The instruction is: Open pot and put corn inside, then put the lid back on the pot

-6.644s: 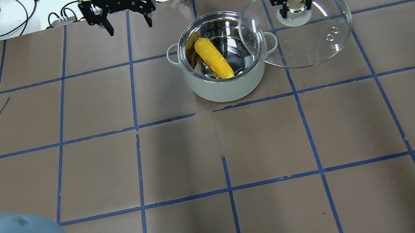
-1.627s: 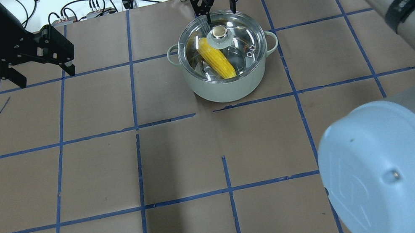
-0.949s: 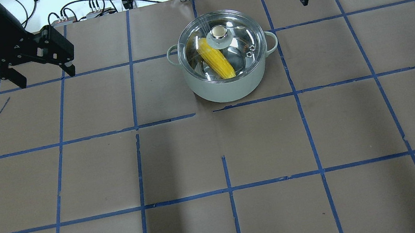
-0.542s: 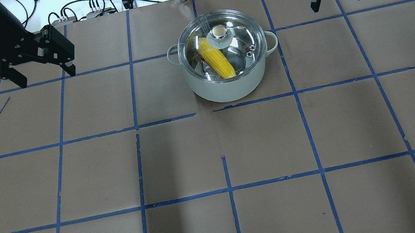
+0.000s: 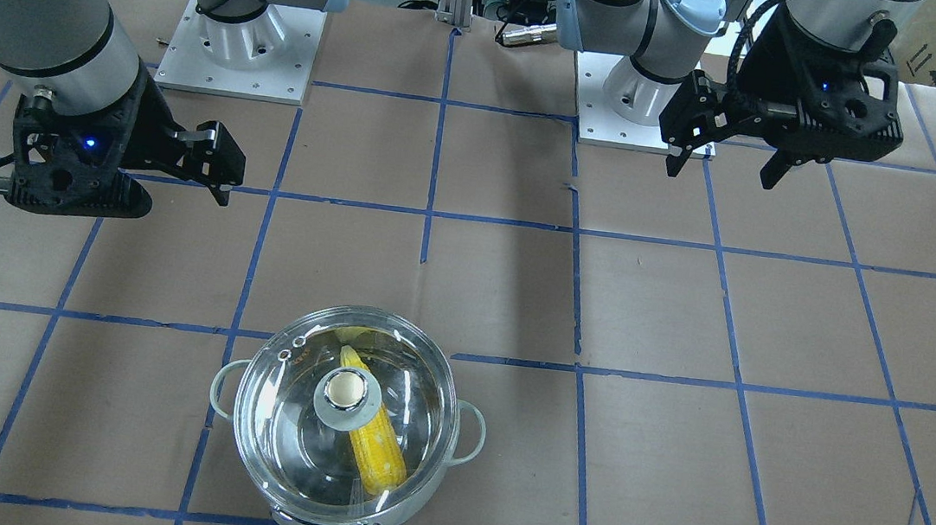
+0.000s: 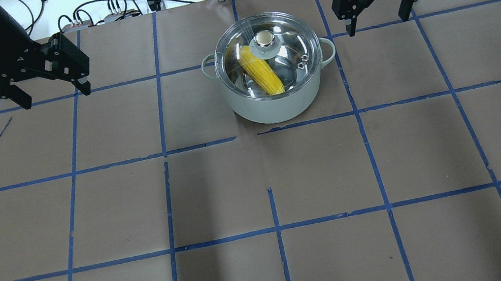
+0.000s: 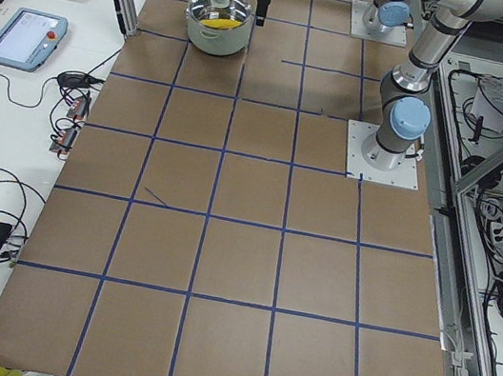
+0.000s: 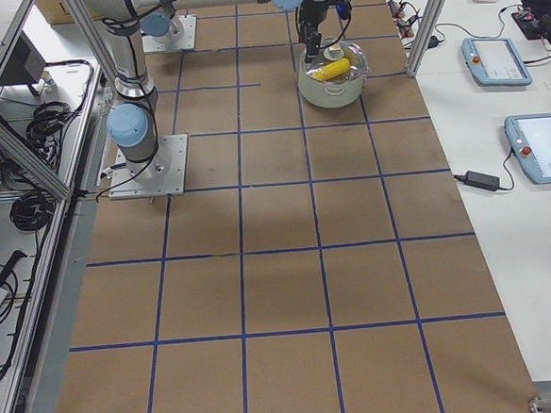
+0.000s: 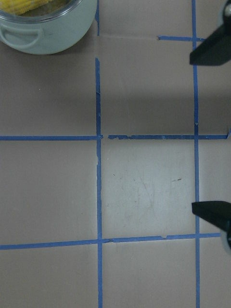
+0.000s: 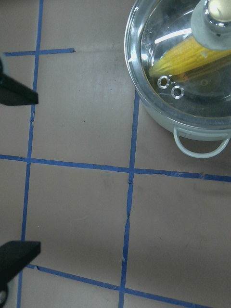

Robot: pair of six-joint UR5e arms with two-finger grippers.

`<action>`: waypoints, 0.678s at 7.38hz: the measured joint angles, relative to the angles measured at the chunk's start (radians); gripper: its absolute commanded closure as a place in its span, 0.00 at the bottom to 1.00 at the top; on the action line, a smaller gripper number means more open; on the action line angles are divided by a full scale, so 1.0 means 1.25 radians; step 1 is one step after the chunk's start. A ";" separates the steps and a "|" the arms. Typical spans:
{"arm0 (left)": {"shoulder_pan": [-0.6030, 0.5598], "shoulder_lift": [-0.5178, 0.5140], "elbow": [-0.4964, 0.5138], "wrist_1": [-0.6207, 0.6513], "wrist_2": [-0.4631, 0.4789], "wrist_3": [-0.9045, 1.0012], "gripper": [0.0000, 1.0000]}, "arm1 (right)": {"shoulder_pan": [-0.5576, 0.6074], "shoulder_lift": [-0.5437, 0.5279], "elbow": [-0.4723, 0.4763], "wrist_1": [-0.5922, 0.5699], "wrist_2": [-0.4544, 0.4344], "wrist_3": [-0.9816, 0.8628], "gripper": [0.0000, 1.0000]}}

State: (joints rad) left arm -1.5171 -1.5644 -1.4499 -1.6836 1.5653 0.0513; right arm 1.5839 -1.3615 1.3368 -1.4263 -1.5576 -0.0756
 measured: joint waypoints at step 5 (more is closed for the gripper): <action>0.000 0.006 -0.010 -0.001 0.001 0.004 0.00 | 0.005 -0.016 0.043 -0.021 0.000 0.008 0.00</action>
State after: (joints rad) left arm -1.5171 -1.5573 -1.4628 -1.6844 1.5662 0.0562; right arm 1.5907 -1.3809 1.3900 -1.4522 -1.5580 -0.0657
